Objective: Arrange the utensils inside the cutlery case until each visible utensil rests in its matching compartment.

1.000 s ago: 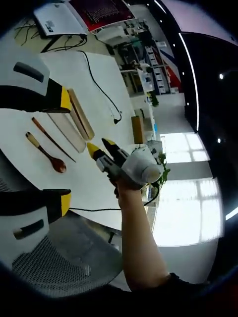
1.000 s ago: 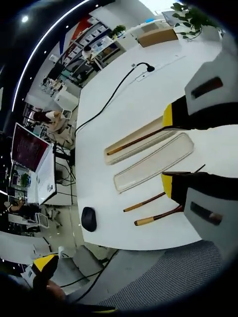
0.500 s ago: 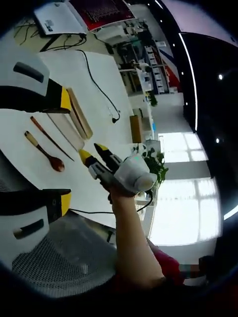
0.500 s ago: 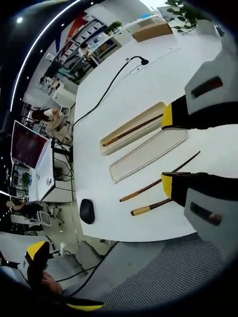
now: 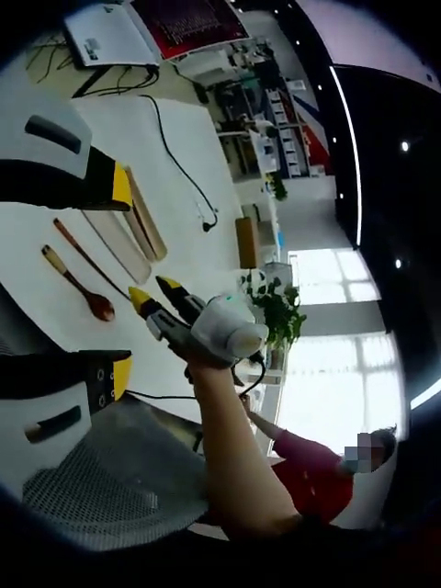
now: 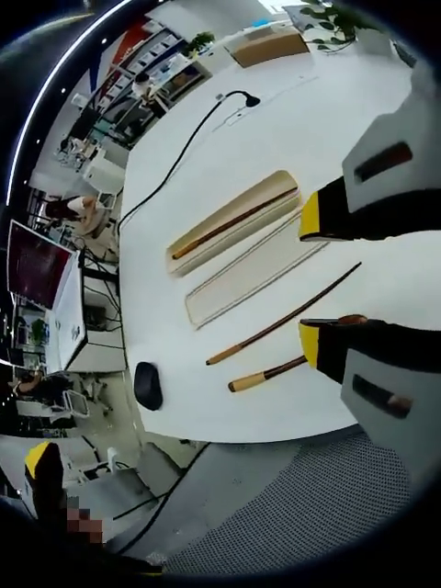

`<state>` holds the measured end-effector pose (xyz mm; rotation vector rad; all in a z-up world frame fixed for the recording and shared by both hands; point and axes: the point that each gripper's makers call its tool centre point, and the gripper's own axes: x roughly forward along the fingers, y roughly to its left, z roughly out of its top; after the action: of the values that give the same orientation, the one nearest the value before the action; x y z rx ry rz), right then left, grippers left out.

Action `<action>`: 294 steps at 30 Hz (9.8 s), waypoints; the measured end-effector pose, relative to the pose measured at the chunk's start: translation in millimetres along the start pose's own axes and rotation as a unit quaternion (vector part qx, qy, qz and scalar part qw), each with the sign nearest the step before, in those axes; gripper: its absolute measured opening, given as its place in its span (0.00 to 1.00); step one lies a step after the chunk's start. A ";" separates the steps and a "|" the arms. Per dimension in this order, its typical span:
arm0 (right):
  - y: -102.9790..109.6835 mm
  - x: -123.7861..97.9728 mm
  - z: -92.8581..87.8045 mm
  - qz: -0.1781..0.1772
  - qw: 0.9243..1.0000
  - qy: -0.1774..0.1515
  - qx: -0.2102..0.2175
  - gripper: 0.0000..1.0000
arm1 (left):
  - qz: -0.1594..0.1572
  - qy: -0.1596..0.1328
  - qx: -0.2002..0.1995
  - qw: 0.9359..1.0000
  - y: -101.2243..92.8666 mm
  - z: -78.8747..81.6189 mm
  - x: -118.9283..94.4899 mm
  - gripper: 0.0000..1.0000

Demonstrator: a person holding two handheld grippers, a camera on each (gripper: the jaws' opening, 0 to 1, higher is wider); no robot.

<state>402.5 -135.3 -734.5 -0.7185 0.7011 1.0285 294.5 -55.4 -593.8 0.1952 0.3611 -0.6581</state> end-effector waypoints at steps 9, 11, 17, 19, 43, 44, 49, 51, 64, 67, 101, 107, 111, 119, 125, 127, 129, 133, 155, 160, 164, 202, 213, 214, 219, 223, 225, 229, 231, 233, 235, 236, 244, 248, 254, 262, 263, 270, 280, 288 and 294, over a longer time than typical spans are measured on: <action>6.1 8.4 -8.3 0.017 0.999 0.026 -0.009 0.33 | 0.004 -0.010 -0.011 1.000 4.2 1.7 -1.6 0.63; 7.1 11.6 -10.5 0.022 0.999 0.034 -0.012 0.32 | 0.003 -0.008 -0.010 1.000 4.0 0.5 -1.5 0.63; 8.9 18.7 -12.9 0.030 0.998 0.046 -0.019 0.33 | 0.005 -0.012 -0.025 1.000 10.6 -3.0 -3.8 0.62; 10.7 21.2 -12.3 0.035 0.998 0.050 -0.024 0.33 | -0.001 -0.010 -0.033 0.999 9.6 -4.1 -2.9 0.62; 29.1 52.9 -4.2 0.113 0.986 0.075 -0.096 0.30 | 0.002 -0.001 -0.017 1.000 6.7 -5.7 -3.4 0.62; 30.2 53.9 -5.1 0.117 0.985 0.077 -0.100 0.29 | 0.001 0.001 -0.017 1.000 6.3 -6.1 -3.3 0.62; 33.3 57.9 -5.9 0.128 0.983 0.080 -0.105 0.29 | 0.001 0.003 -0.019 1.000 6.2 -6.8 -2.8 0.62; 34.2 60.1 -5.5 0.132 0.982 0.080 -0.105 0.28 | -0.001 0.004 -0.021 1.000 5.8 -7.1 -2.4 0.62; 40.8 66.1 -6.4 0.152 0.976 0.094 -0.124 0.26 | -0.003 0.008 -0.023 1.000 6.0 -9.2 -2.6 0.62; 41.6 67.9 -5.3 0.156 0.974 0.097 -0.131 0.26 | -0.001 0.007 -0.024 1.000 6.7 -9.3 -2.9 0.62; 55.9 89.2 -4.3 0.202 0.950 0.133 -0.196 0.23 | 0.006 0.008 -0.039 0.999 11.2 -12.0 -3.9 0.61; 56.6 91.1 -1.4 0.200 0.949 0.133 -0.203 0.16 | 0.008 0.006 -0.042 0.999 12.4 -11.9 -4.5 0.61; 57.3 92.0 -1.2 0.199 0.946 0.145 -0.212 0.14 | 0.007 0.008 -0.041 0.999 12.0 -12.6 -4.4 0.61; 55.3 93.5 0.4 0.198 0.947 0.151 -0.204 0.09 | 0.006 0.005 -0.042 0.999 11.6 -11.5 -4.8 0.61; 57.9 94.3 1.0 0.195 0.942 0.160 -0.222 0.04 | 0.003 0.007 -0.041 0.999 10.6 -12.1 -4.4 0.61; 58.5 94.1 0.9 0.194 0.940 0.163 -0.229 0.03 | 0.003 0.007 -0.040 0.999 10.7 -11.9 -4.5 0.61; 58.0 94.6 0.9 0.194 0.938 0.166 -0.233 0.02 | 0.004 0.006 -0.040 0.999 11.2 -11.9 -4.8 0.60; 57.3 94.9 1.1 0.197 0.938 0.169 -0.229 0.01 | 0.004 0.007 -0.041 0.999 11.5 -12.2 -4.9 0.60; 57.4 95.5 1.0 0.200 0.932 0.195 -0.231 0.01 | 0.004 0.014 -0.044 0.999 12.0 -15.4 -4.2 0.60; 57.5 95.6 0.8 0.202 0.931 0.199 -0.229 0.02 | 0.004 0.015 -0.043 0.999 11.6 -15.7 -4.1 0.60; 58.5 96.3 0.6 0.198 0.927 0.208 -0.242 0.02 | 0.003 0.015 -0.044 0.999 11.5 -15.5 -3.8 0.60; 57.0 95.4 0.7 0.201 0.941 0.190 -0.193 0.01 | 0.003 0.025 -0.035 0.999 9.7 -18.3 -2.9 0.59; 56.9 95.3 0.6 0.202 0.943 0.182 -0.193 0.01 | 0.001 0.023 -0.035 0.999 9.2 -17.4 -3.0 0.59; 56.8 95.1 0.5 0.203 0.943 0.179 -0.192 0.01 | 0.001 0.022 -0.035 0.999 9.1 -17.3 -3.0 0.59; 57.1 95.1 0.8 0.202 0.944 0.177 -0.189 0.01 | 0.001 0.020 -0.035 0.999 9.1 -16.6 -3.1 0.59; 57.5 95.4 0.8 0.202 0.942 0.184 -0.197 0.01 | 0.001 0.021 -0.034 0.999 8.9 -16.7 -3.0 0.59; 57.6 95.1 0.8 0.202 0.940 0.187 -0.201 0.01 | 0.001 0.021 -0.034 0.999 8.9 -16.7 -3.0 0.59; 56.8 95.3 0.9 0.204 0.941 0.188 -0.194 0.00 | 0.000 0.021 -0.034 0.999 8.9 -16.7 -2.9 0.59; 57.3 95.0 1.2 0.204 0.940 0.187 -0.198 0.00 | 0.001 0.020 -0.034 0.999 9.4 -16.3 -3.0 0.59; 57.6 95.3 1.5 0.204 0.939 0.187 -0.202 0.00 | 0.002 0.019 -0.037 0.999 10.1 -16.1 -3.3 0.59; 57.6 95.5 1.7 0.204 0.938 0.188 -0.206 0.00 | 0.002 0.018 -0.037 0.999 10.2 -16.0 -3.3 0.59; 57.6 95.7 1.9 0.204 0.938 0.189 -0.209 0.00 | 0.002 0.018 -0.037 0.999 10.3 -16.0 -3.3 0.59; 57.5 96.6 3.4 0.203 0.938 0.188 -0.207 0.00 | 0.002 0.018 -0.038 0.999 10.8 -16.3 -3.5 0.59; 57.8 96.5 3.6 0.201 0.938 0.187 -0.210 0.00 | 0.000 0.019 -0.039 0.999 10.4 -16.4 -3.3 0.59; 56.5 96.6 4.6 0.203 0.944 0.183 -0.182 0.00 | -0.001 0.019 -0.039 0.999 10.2 -16.6 -3.2 0.59; 57.3 97.0 5.4 0.202 0.944 0.182 -0.187 0.00 | -0.001 0.019 -0.039 0.999 10.5 -16.9 -3.3 0.59; 57.6 97.1 5.6 0.203 0.944 0.182 -0.187 0.00 | -0.001 0.019 -0.040 0.999 10.5 -16.9 -3.2 0.59; 60.4 96.3 5.3 0.207 0.941 0.184 -0.193 0.00 | -0.002 0.021 -0.039 0.999 10.2 -17.2 -2.8 0.59; 59.7 95.1 4.9 0.207 0.941 0.182 -0.195 0.00 | -0.001 0.021 -0.046 0.999 10.2 -17.3 -2.7 0.59; 56.3 90.4 8.5 0.204 0.944 0.177 -0.188 0.00 | -0.003 0.023 -0.043 0.999 8.6 -17.3 -2.5 0.59; 54.2 86.6 11.4 0.199 0.945 0.175 -0.190 0.00 | -0.005 0.022 -0.039 0.999 7.3 -16.9 -2.6 0.58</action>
<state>384.9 -64.7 -807.1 -1.1431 0.9954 1.4484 292.7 -43.3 -607.8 0.1334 0.4298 -0.6492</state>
